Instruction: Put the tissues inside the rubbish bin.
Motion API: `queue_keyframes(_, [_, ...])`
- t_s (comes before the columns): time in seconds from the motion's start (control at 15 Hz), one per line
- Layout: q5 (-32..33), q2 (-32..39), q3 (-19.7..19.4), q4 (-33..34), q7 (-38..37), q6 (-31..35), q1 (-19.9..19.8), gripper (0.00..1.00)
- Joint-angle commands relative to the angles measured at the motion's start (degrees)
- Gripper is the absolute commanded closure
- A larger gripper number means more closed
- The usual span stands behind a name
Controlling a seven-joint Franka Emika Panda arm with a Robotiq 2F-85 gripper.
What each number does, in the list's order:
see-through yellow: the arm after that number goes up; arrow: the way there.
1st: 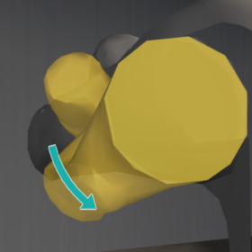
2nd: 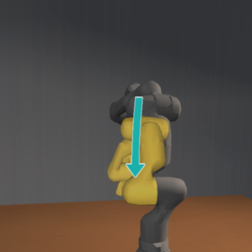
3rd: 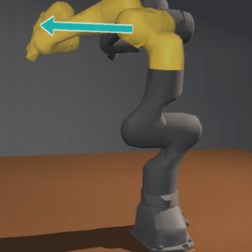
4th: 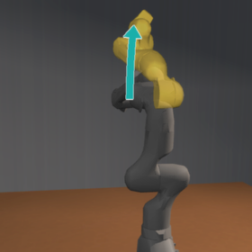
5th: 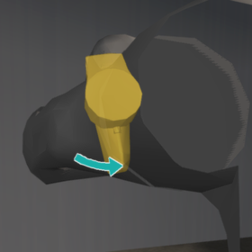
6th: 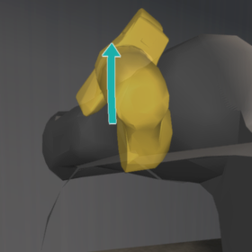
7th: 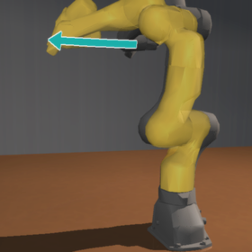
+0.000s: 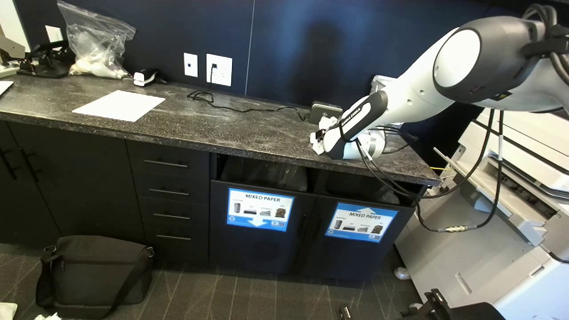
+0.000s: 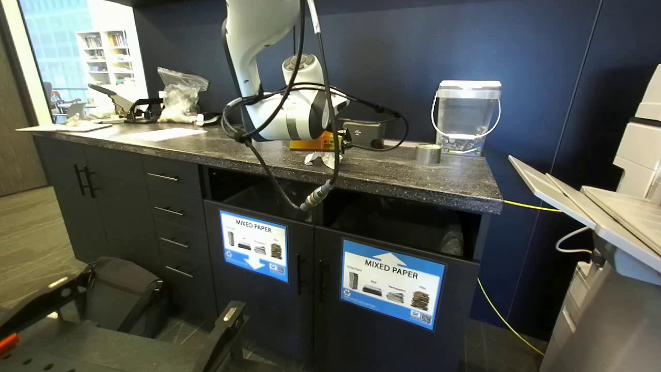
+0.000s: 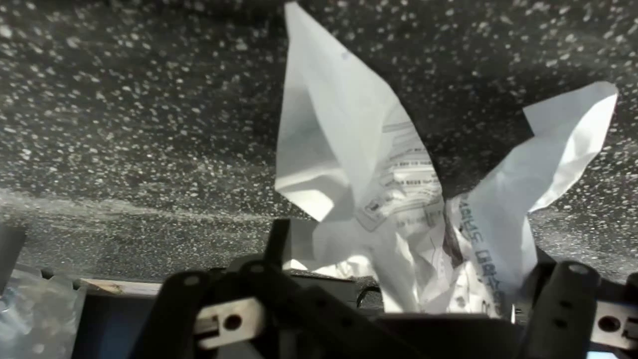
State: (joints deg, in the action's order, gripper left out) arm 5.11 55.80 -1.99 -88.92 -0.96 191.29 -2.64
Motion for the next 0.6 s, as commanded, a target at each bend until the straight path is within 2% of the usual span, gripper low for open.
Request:
queue_keyframes(0.0, [-1.64, 2.69, -0.83, 4.42, 0.76, -0.38, 0.77, 0.26])
queue_keyframes(0.47, [-1.68, 3.79, -1.67, 6.39, 0.82, -1.22, 1.17, 0.81])
queue_keyframes(0.53, [-1.80, 3.90, -2.03, 6.57, 0.72, -1.41, 1.38, 0.83])
